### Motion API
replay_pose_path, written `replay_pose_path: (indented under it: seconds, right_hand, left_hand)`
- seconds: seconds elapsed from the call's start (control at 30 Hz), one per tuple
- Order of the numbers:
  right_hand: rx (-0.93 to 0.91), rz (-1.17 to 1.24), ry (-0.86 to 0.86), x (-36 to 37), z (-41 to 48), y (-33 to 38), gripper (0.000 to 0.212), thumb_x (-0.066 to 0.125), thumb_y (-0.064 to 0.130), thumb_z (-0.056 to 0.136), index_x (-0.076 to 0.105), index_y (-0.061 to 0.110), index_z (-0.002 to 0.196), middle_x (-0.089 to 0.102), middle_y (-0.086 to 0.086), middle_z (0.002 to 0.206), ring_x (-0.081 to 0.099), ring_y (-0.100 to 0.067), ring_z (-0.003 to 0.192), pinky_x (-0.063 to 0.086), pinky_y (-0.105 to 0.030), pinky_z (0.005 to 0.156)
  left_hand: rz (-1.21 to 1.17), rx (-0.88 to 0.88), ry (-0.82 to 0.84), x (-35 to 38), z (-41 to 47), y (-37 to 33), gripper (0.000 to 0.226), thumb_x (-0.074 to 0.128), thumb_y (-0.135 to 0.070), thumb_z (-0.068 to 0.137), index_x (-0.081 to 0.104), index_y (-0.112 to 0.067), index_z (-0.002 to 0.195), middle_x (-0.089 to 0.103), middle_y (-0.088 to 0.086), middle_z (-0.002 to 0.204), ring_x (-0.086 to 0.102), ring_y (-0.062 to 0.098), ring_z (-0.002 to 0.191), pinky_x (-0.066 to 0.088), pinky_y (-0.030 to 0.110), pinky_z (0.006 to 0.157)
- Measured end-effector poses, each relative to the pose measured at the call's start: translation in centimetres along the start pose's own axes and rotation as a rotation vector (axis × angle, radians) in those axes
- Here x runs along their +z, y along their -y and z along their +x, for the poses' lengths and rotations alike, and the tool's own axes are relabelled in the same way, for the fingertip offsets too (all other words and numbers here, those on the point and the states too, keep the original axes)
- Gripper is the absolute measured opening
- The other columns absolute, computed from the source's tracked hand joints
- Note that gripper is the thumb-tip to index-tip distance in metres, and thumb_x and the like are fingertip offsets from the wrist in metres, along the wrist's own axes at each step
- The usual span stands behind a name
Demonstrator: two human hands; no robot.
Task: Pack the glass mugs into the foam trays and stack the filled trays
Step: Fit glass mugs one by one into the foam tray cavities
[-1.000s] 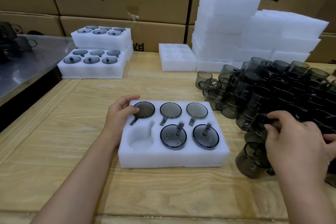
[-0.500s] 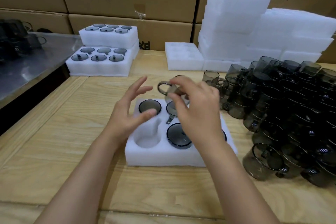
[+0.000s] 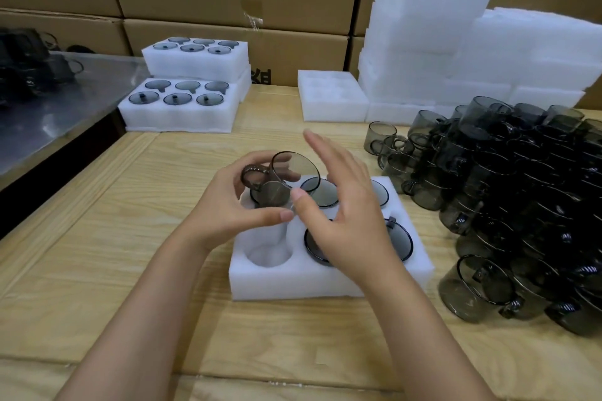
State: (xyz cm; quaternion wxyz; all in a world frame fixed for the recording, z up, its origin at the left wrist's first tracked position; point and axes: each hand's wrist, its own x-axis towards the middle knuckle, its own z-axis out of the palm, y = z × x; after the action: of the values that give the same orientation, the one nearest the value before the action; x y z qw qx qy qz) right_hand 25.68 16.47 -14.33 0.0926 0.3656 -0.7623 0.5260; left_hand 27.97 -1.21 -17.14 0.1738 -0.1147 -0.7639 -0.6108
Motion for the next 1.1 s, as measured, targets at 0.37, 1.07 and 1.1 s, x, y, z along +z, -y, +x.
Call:
replay_pose_path:
  seconds: [0.37,1.07,1.1]
  right_hand:
    - [0.148,0.274,0.140,-0.8,0.1,-0.7,0.064,0.064,0.020,0.078,0.041,0.028,0.137,0.042,0.014,0.121,0.052,-0.001,0.107,0.047,-0.025,0.096]
    - [0.141,-0.020,0.219,0.0,-0.3,0.4,0.049,0.083,0.042,0.062,0.058,0.041,0.104,0.056,0.017,0.096,0.054,0.001,0.091,0.043,-0.012,0.079]
    - [0.152,-0.030,0.240,0.0,-0.3,0.4,0.048,0.082,0.043,0.062,0.060,0.040,0.105,0.058,0.015,0.096,0.054,0.001,0.092,0.044,-0.014,0.081]
  left_hand:
    - [-0.248,-0.096,-0.035,-0.8,-0.1,-0.2,0.074,0.089,-0.044,0.054,0.055,-0.015,0.113,0.072,0.012,0.109,0.067,0.028,0.105,0.055,0.034,0.081]
    - [-0.201,-0.168,0.162,-0.9,-0.6,-1.5,0.063,0.072,-0.067,0.062,0.077,-0.012,0.091,0.067,0.013,0.120,0.033,0.009,0.140,0.030,0.041,0.112]
    - [-0.212,-0.175,0.161,-0.9,-0.6,-1.5,0.061,0.073,-0.066,0.061,0.077,-0.011,0.086,0.069,0.012,0.116,0.032,0.009,0.141,0.032,0.041,0.110]
